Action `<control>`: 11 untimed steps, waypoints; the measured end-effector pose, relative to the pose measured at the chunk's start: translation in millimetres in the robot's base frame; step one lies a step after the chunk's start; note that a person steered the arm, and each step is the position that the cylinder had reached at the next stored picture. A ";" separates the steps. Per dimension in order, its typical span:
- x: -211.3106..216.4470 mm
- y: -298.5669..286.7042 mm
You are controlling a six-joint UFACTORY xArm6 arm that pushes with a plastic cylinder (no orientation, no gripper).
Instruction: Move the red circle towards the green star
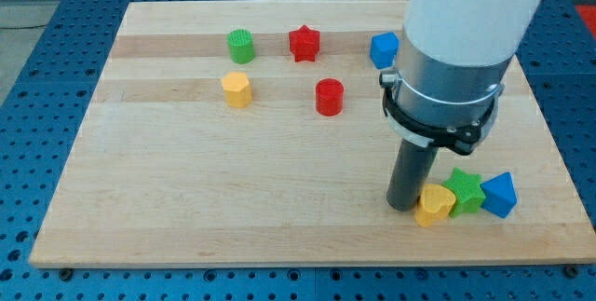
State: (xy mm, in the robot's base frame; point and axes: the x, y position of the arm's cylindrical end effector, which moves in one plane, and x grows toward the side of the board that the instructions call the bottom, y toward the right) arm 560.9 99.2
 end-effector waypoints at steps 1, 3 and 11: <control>-3.8 -25.2; -87.9 -146.4; -122.2 -83.5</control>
